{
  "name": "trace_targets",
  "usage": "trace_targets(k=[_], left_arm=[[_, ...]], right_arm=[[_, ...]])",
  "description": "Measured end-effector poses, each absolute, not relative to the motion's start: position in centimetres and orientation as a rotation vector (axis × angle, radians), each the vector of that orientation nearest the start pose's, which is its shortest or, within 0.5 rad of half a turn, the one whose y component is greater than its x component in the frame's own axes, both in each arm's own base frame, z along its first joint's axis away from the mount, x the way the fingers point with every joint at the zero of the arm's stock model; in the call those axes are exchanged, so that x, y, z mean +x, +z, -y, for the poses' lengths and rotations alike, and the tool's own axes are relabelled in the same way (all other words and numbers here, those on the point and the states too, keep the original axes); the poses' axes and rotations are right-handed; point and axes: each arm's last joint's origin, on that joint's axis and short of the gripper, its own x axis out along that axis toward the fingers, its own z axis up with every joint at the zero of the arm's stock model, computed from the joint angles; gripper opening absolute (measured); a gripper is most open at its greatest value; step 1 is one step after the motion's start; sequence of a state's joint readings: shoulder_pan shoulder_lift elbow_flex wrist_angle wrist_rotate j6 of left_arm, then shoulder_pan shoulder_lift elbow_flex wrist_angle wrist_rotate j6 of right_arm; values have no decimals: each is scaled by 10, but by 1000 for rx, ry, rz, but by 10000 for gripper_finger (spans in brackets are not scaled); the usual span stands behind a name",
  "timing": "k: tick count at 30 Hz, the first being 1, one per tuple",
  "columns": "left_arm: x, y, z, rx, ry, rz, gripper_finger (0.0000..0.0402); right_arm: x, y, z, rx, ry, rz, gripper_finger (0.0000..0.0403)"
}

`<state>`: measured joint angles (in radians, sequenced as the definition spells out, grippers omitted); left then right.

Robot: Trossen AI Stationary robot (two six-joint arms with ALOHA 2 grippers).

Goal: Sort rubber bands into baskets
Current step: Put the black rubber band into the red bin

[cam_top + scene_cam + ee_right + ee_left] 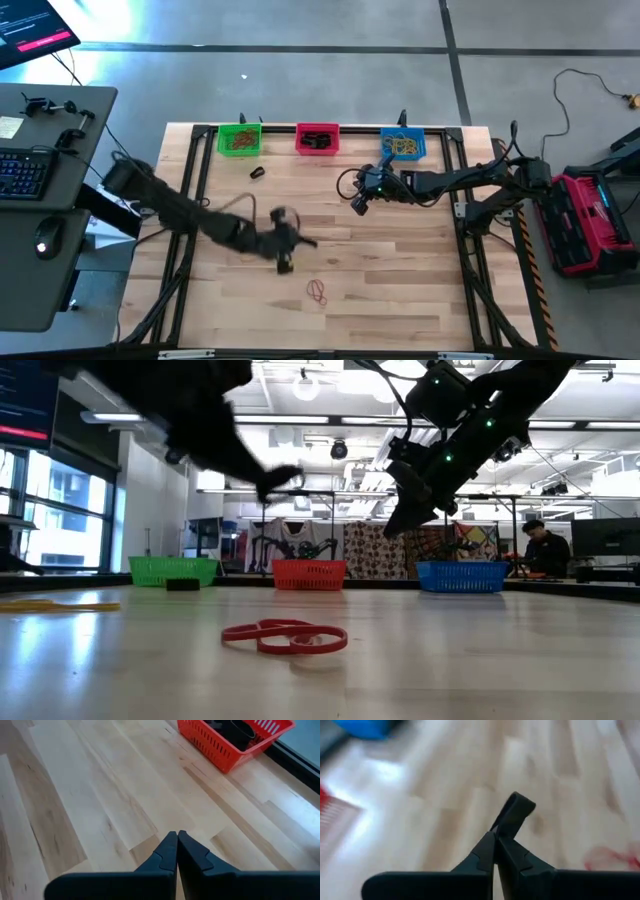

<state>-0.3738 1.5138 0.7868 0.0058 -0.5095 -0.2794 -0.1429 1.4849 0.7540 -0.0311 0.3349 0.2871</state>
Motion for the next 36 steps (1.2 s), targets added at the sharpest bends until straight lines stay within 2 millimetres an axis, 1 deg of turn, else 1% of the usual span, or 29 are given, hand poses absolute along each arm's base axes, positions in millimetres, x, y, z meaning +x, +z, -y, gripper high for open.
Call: trace_targets(k=[5, 8, 12, 16, 20, 26, 29, 32, 36], left_arm=[[279, 225, 41, 42, 348, -539, 1], [275, 239, 5, 31, 379, -516, 1], [271, 248, -41, 0, 404, -516, 1], [268, 252, -81, -13, 417, -540, 1], [265, 255, -115, -15, 429, -567, 1], [261, 250, -157, -17, 453, -643, 1], [264, 243, -175, -6, 474, -687, 1], [272, 234, -193, -5, 483, -736, 1], [286, 224, -216, -27, 432, -783, 0]], right_arm=[[285, 183, 51, 181, -572, -687, 0], [286, 184, 51, 165, -570, -674, 0], [288, 186, 52, 149, -560, -647, 0], [289, 188, 52, 133, -552, -621, 0], [290, 190, 52, 118, -547, -611, 0], [291, 191, 54, 121, -555, -597, 0], [291, 191, 55, 119, -554, -586, 0], [292, 192, 55, 120, -553, -581, 0], [292, 192, 55, 121, -554, -580, 0]])
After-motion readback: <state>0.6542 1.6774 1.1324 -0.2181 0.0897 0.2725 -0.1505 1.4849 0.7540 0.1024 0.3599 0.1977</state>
